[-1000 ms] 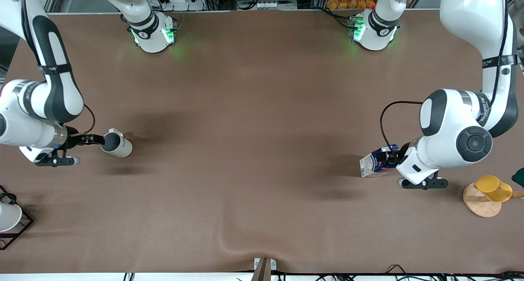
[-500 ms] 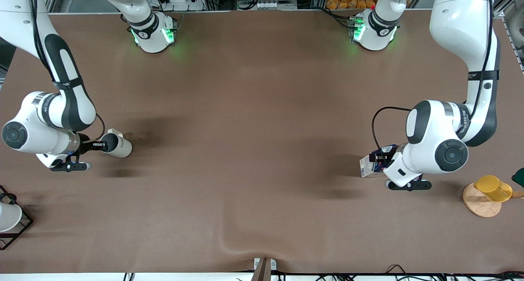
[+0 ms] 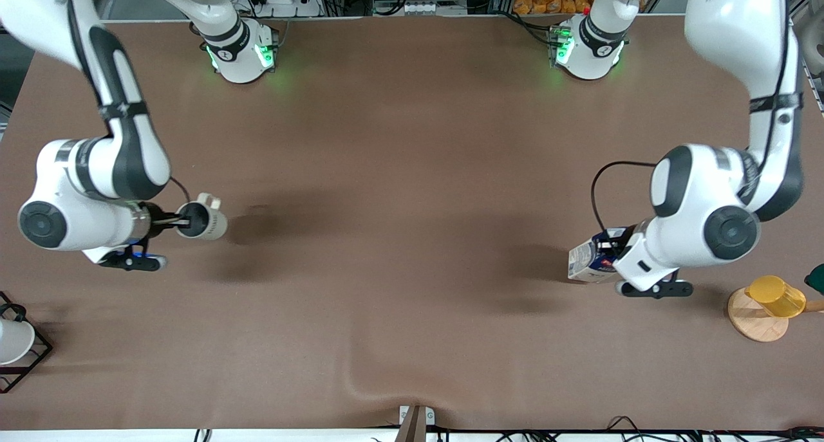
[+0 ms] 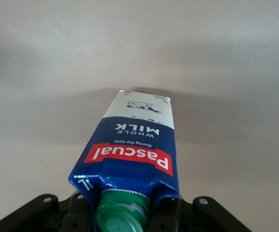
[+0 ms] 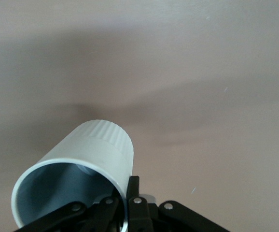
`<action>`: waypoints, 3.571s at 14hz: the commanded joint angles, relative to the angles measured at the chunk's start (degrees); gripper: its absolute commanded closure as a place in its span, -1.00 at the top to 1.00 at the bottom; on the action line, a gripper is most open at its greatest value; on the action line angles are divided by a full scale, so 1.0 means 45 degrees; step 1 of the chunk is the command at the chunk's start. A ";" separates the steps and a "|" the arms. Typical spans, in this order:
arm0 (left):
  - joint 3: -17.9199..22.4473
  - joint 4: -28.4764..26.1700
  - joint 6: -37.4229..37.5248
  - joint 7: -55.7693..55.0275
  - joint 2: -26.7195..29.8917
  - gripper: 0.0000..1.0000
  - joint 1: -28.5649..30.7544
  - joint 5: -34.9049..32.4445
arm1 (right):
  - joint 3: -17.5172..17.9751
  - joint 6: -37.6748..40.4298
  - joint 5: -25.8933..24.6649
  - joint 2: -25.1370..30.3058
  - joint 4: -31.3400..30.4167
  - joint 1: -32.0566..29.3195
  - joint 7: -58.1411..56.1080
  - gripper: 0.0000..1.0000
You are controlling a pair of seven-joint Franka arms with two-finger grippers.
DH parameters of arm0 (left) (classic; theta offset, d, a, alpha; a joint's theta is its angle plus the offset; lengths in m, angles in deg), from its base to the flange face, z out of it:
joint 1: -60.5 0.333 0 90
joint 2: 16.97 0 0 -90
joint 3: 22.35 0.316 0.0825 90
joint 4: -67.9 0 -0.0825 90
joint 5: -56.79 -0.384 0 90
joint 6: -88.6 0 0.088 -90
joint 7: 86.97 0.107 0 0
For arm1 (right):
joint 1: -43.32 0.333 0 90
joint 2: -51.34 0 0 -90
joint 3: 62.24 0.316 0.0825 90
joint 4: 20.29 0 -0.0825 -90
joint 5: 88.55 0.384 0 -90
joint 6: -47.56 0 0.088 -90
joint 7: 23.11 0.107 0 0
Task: Place milk next to cup
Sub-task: 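Carry the mug with the right gripper while the left gripper lifts the milk, then set the mug down mid-table and withdraw the right gripper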
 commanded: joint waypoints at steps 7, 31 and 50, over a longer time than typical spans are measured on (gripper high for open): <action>-0.1728 -0.0254 0.3102 -0.2176 0.3088 -1.00 -0.0420 0.0147 | -0.0104 0.0133 0.3578 -0.0787 0.2036 0.4642 0.9164 -1.00; -0.3414 0.1032 0.2986 -0.9792 0.1157 -1.00 -0.3580 0.0694 | -0.0337 0.4397 0.2709 -0.3216 0.7507 0.4265 0.9875 1.00; -0.2769 0.1699 -0.0413 -1.0523 -0.1735 -1.00 -0.5655 0.0108 | -0.0338 -0.0932 0.0749 0.4733 -0.2318 -0.1232 -0.2681 1.00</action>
